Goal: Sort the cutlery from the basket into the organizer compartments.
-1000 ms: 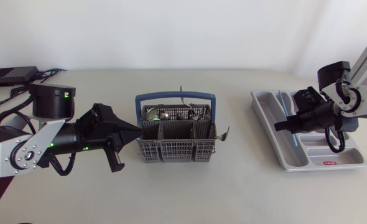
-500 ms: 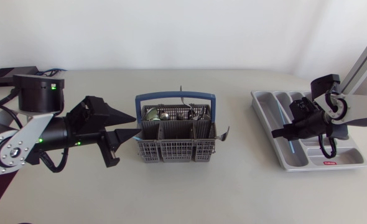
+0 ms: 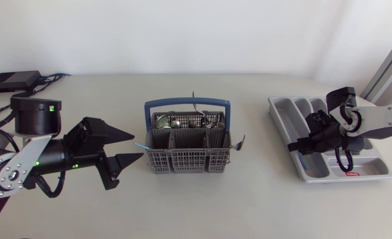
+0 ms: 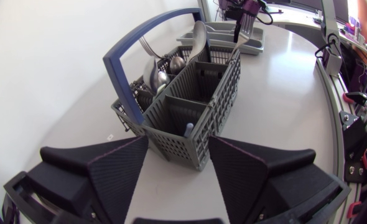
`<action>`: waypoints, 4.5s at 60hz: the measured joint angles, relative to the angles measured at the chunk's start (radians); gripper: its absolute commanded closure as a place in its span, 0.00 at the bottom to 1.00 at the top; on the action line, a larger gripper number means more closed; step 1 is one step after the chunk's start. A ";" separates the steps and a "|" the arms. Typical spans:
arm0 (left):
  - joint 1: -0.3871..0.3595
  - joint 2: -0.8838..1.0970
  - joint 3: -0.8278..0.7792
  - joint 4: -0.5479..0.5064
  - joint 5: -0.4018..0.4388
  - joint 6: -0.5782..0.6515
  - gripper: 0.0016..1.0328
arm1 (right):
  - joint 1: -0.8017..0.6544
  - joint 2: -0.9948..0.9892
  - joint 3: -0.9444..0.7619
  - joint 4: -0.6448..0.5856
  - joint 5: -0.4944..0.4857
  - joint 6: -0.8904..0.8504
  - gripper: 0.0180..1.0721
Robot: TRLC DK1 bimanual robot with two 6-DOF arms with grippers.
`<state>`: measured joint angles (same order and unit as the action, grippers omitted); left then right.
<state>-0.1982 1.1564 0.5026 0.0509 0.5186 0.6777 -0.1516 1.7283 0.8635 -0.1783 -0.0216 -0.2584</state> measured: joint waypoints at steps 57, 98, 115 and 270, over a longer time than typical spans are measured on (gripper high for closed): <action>-0.007 0.088 -0.015 0.138 0.112 -0.080 0.96 | 0.105 -0.161 -0.099 0.021 0.094 -0.003 0.16; -0.057 0.149 0.402 -0.423 0.088 -0.029 0.97 | 0.207 -0.259 -0.160 -0.005 0.113 -0.004 0.04; -0.074 0.158 0.547 -0.595 0.018 0.008 0.97 | 0.325 -0.428 -0.170 -0.074 0.116 -0.021 0.04; -0.217 0.221 0.770 -0.573 0.381 -0.599 0.52 | 0.943 -0.582 0.047 -0.134 -0.070 0.053 0.94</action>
<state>-0.4152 1.3777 1.2728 -0.5217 0.8997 0.0784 0.7918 1.1461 0.9104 -0.3122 -0.0914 -0.2050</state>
